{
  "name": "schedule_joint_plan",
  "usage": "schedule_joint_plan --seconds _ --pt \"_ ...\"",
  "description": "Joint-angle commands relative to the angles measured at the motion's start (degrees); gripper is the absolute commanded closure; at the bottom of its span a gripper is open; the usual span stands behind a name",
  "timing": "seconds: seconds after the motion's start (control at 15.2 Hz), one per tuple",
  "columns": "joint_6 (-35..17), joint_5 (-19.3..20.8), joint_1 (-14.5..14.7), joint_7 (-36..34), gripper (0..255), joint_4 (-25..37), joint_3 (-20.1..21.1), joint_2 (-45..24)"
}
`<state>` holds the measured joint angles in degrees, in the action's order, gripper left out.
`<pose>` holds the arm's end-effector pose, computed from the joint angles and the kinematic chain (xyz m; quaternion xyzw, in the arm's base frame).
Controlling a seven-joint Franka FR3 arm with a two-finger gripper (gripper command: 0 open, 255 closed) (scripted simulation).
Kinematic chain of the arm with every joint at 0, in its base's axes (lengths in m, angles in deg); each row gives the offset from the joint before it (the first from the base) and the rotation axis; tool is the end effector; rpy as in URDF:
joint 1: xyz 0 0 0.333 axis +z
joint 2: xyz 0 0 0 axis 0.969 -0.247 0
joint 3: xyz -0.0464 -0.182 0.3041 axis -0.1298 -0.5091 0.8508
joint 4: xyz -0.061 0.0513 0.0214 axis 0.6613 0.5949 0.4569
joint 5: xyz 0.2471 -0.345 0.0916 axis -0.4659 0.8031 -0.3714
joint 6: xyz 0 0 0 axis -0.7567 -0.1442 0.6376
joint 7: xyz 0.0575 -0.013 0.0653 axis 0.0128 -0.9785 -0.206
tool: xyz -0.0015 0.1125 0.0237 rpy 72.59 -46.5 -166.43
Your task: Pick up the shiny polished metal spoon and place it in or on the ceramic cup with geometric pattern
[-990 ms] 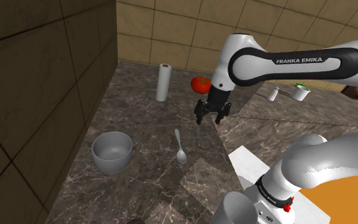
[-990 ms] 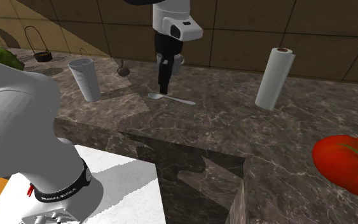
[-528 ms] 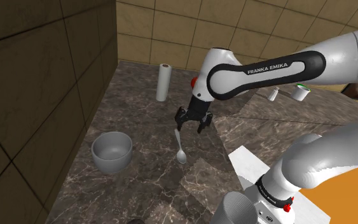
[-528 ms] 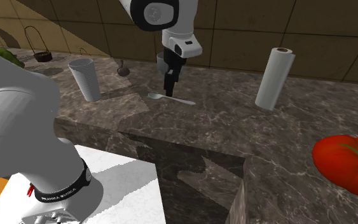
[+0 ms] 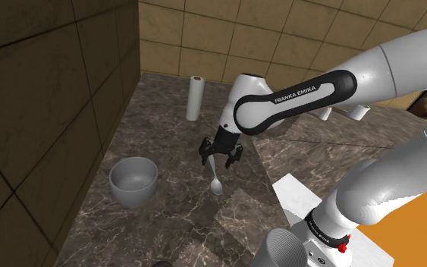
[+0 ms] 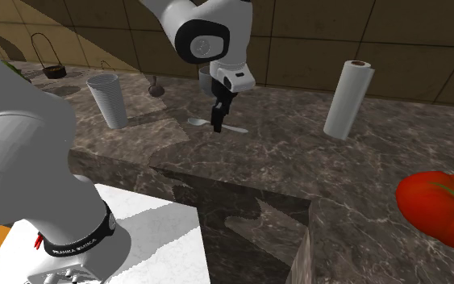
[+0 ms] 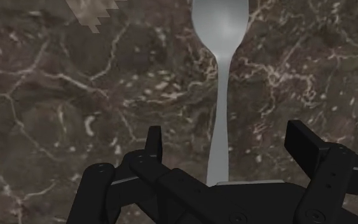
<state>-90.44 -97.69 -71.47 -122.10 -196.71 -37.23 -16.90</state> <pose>0.3944 0.2090 0.3442 -0.9606 0.2579 0.0493 0.0912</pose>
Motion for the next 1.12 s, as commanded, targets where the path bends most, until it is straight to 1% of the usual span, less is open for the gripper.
schedule_joint_plan --seconds 0.0,0.53,0.59,1.06 --pt "-1.72 -0.26 0.26 -0.22 0 -0.45 0.54 -1.13" --pt "-1.72 -0.26 0.27 -0.22 0 -0.45 0.54 -1.13" --pt "-1.72 -0.26 0.27 -0.22 255 -0.45 0.54 -1.13" --pt "-1.56 -0.23 0.26 -0.28 255 -0.36 0.54 -1.05"
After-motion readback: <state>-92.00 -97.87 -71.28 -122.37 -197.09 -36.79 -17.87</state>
